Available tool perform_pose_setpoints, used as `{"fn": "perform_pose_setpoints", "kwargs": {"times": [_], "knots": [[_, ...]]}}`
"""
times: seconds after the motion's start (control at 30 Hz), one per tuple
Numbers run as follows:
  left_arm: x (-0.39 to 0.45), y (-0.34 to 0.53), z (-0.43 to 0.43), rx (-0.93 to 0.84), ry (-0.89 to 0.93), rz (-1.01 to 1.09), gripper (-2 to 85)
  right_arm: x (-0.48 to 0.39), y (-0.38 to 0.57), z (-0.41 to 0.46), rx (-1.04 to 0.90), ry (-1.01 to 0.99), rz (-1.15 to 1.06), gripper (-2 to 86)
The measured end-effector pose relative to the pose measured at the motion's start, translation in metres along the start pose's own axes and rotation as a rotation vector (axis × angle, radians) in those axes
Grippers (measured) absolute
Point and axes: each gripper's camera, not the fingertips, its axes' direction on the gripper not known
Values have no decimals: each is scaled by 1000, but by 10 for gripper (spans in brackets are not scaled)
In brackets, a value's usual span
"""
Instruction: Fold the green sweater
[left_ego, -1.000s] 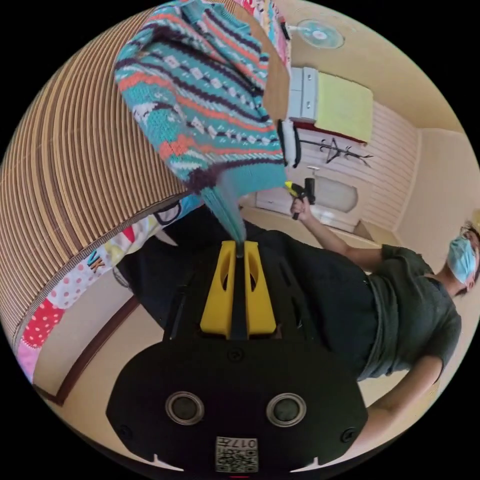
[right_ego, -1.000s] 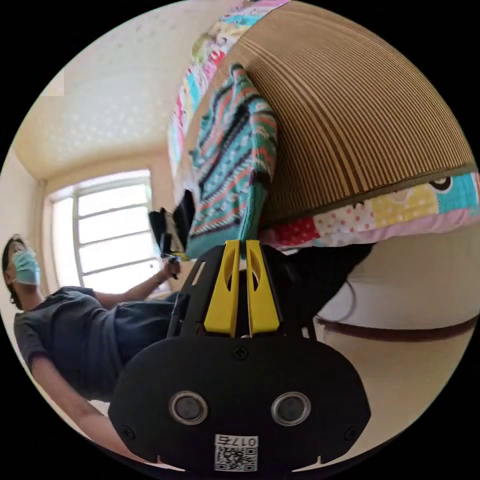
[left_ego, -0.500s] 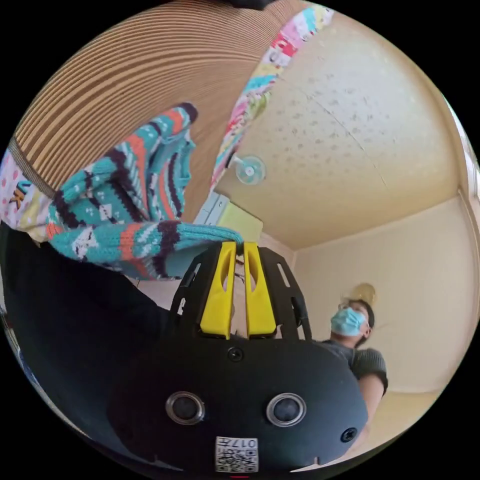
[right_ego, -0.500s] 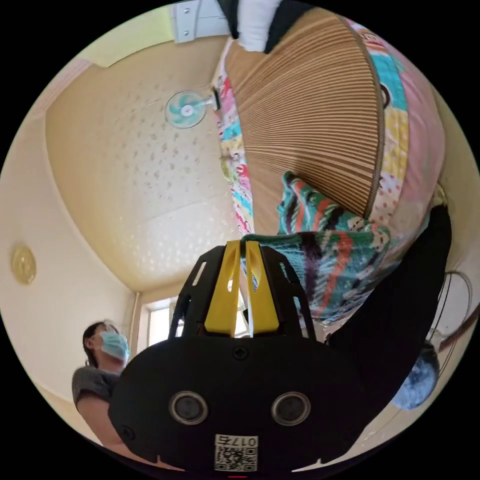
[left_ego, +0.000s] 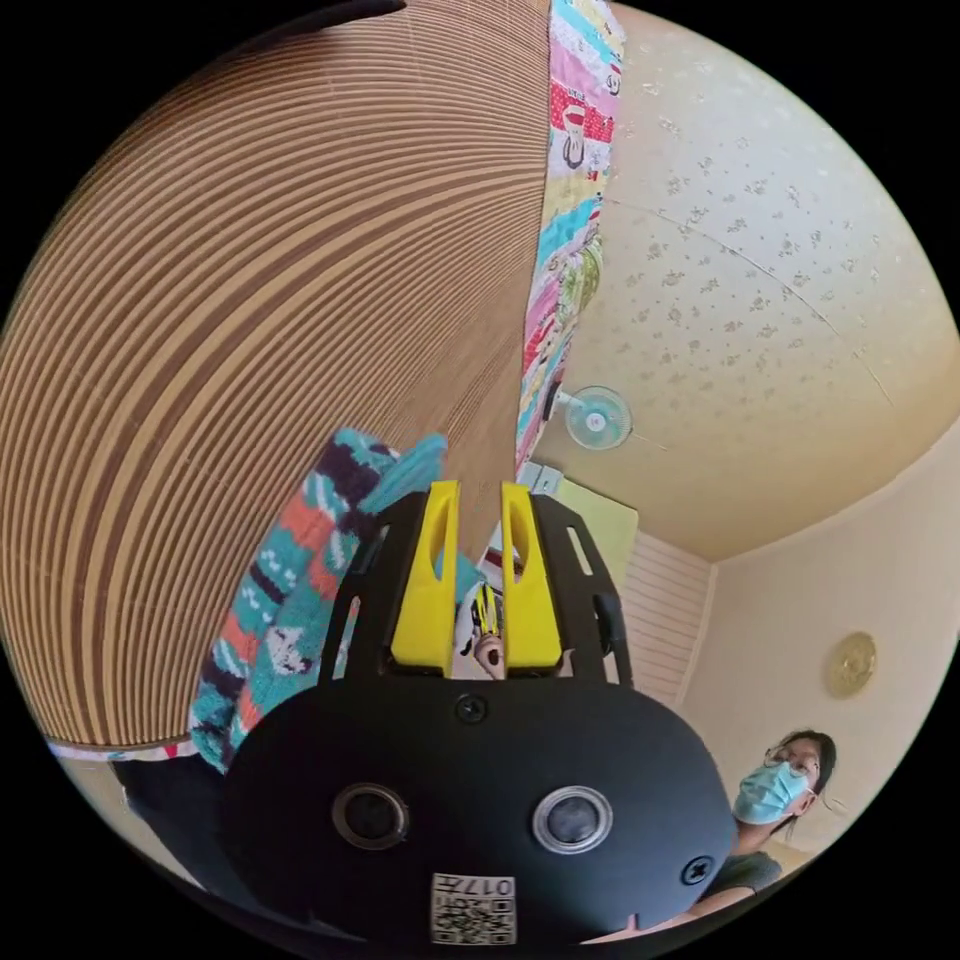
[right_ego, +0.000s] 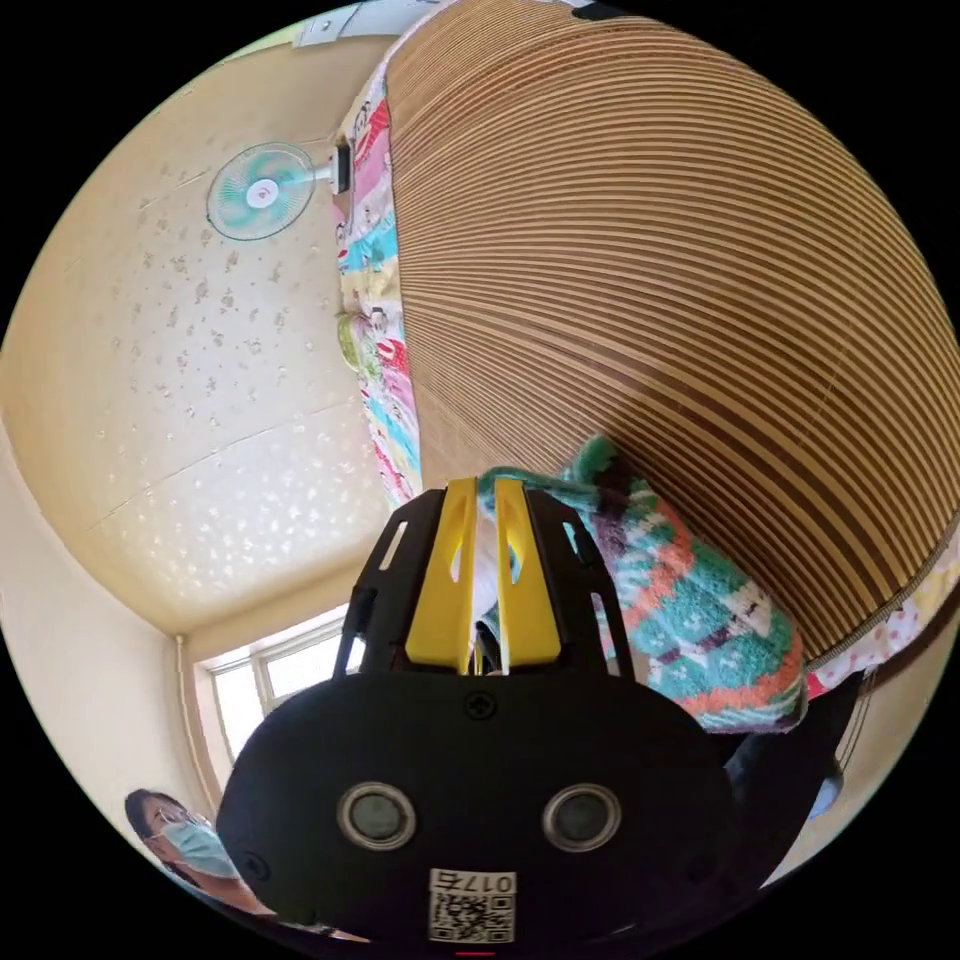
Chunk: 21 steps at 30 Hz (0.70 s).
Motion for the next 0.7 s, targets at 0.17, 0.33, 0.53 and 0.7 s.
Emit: {"fn": "perform_pose_setpoints", "kwargs": {"times": [0.17, 0.33, 0.53, 0.7], "knots": [[6, 43, -17, -37, -465, 164, 151, -16, 24, -5, -49, 113, -255, 30], [-45, 95, -9, -181, -551, 157, 207, -3, 73, 18, -277, 355, -405, 42], [-77, 123, 34, -348, -523, 87, 148, -23, 134, 115, -638, 373, -542, 113], [-1, 158, 68, -468, -744, 374, 86, -99, 174, 242, -832, 516, -736, 172]]}}
